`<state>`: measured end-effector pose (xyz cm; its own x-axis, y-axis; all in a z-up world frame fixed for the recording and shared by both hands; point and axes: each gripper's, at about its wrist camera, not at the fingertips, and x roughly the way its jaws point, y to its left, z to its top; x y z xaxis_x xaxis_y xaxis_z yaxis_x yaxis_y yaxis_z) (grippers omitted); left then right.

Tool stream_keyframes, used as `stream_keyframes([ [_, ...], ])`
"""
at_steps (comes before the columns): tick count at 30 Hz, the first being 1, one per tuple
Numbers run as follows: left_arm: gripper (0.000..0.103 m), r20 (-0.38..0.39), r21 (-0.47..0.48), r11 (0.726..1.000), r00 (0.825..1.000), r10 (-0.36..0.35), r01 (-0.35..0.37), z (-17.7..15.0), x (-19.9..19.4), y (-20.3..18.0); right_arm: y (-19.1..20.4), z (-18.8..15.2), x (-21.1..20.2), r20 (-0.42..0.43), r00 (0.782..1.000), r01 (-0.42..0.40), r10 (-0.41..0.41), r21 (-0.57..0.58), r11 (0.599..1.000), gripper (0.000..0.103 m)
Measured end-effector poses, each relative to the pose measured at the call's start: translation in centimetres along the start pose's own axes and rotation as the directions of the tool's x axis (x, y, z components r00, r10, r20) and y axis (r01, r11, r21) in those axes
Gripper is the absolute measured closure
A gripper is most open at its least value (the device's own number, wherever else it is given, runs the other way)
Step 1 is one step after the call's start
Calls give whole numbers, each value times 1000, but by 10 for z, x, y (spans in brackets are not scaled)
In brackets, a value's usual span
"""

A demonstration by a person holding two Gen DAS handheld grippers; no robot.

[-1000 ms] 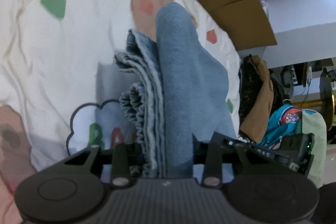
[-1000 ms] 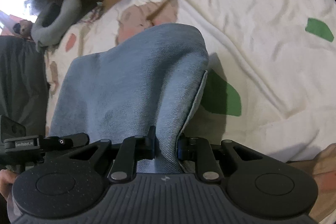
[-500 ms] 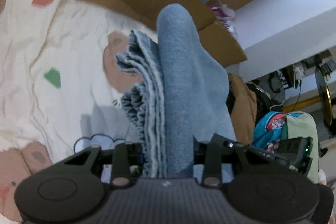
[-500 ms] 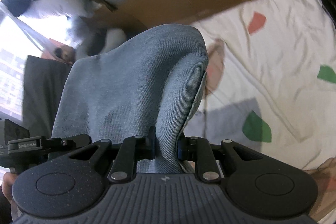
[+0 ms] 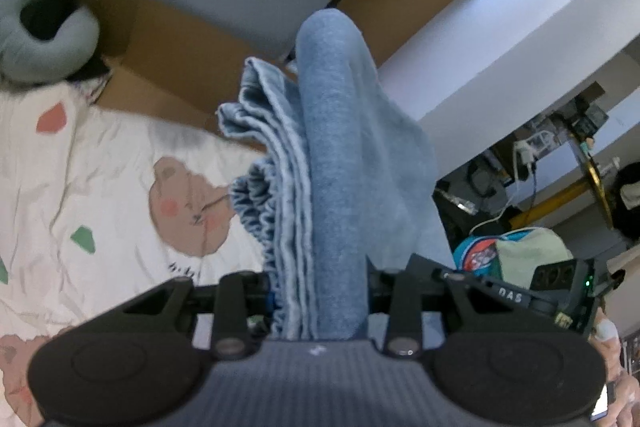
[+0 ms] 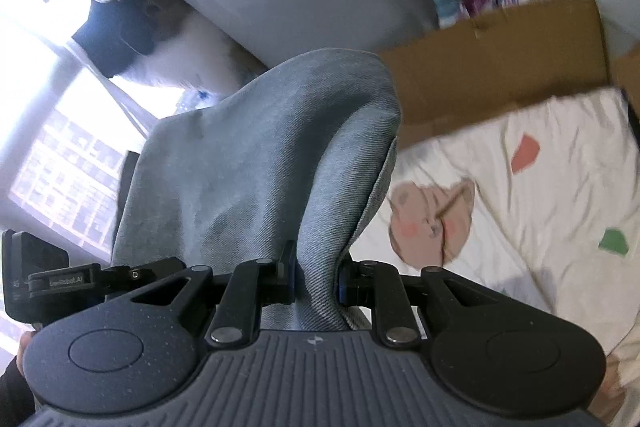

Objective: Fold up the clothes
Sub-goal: 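Lift the folded jeans off the duvet with both grippers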

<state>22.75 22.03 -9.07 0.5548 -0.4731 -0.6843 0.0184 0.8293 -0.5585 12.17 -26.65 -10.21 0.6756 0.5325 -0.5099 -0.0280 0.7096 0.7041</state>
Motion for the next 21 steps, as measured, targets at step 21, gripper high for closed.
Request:
stream_keyframes([
  [21,65,75,27,993,990,-116,114,20,-17,-122,41,89,-148,96,994,53,-45,-91,994,85],
])
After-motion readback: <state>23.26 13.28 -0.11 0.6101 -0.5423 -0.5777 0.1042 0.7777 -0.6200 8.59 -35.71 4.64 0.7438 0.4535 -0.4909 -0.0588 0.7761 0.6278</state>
